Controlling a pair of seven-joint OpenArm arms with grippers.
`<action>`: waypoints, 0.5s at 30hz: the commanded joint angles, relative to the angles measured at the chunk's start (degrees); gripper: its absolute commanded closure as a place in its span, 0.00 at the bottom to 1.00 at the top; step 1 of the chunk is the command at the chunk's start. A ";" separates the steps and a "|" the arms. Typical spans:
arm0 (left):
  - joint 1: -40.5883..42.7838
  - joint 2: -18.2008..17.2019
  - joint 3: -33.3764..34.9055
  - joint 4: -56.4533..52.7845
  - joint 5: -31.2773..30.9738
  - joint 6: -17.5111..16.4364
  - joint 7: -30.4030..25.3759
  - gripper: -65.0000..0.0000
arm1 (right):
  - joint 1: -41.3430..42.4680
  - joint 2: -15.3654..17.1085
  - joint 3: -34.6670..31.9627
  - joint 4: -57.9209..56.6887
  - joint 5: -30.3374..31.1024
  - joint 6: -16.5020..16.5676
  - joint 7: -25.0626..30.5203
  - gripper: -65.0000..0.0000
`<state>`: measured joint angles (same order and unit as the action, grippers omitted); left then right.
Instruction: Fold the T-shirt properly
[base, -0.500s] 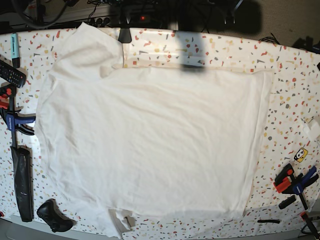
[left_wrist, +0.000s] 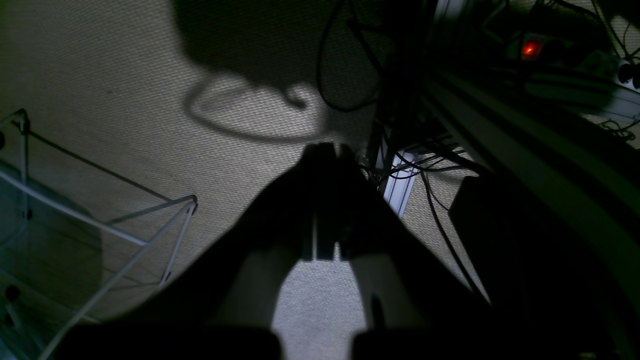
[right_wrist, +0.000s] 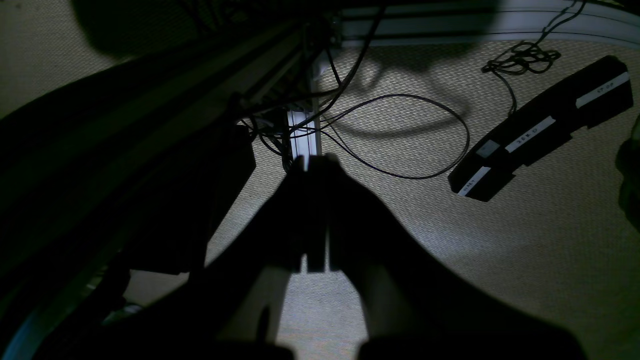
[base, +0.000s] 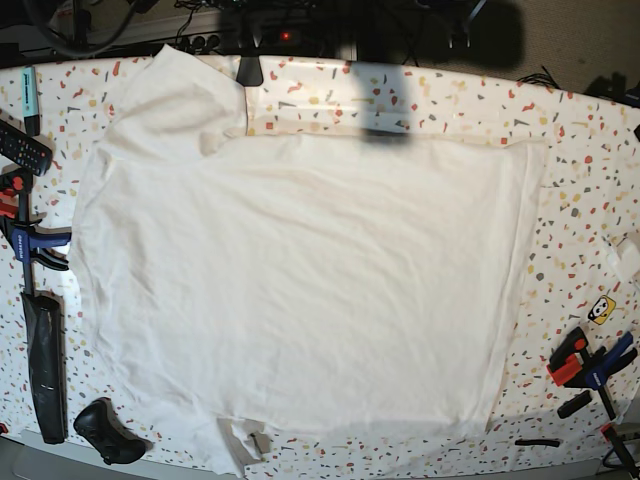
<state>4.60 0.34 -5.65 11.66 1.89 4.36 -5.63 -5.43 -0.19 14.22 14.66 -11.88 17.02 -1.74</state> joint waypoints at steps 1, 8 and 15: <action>0.31 0.11 0.02 0.26 0.02 0.37 -0.42 1.00 | -0.15 -0.13 0.02 0.33 0.09 0.98 0.17 1.00; 0.50 -0.31 0.02 0.26 0.04 0.39 -0.35 1.00 | -0.17 0.22 0.02 0.33 0.07 0.98 -1.84 1.00; 3.13 -1.11 0.02 0.33 0.04 0.37 -0.63 1.00 | -0.61 2.32 0.02 0.33 0.07 1.18 -2.43 1.00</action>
<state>7.38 -0.62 -5.65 11.86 1.89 4.54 -5.91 -5.91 1.87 14.22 14.74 -11.88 17.28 -4.10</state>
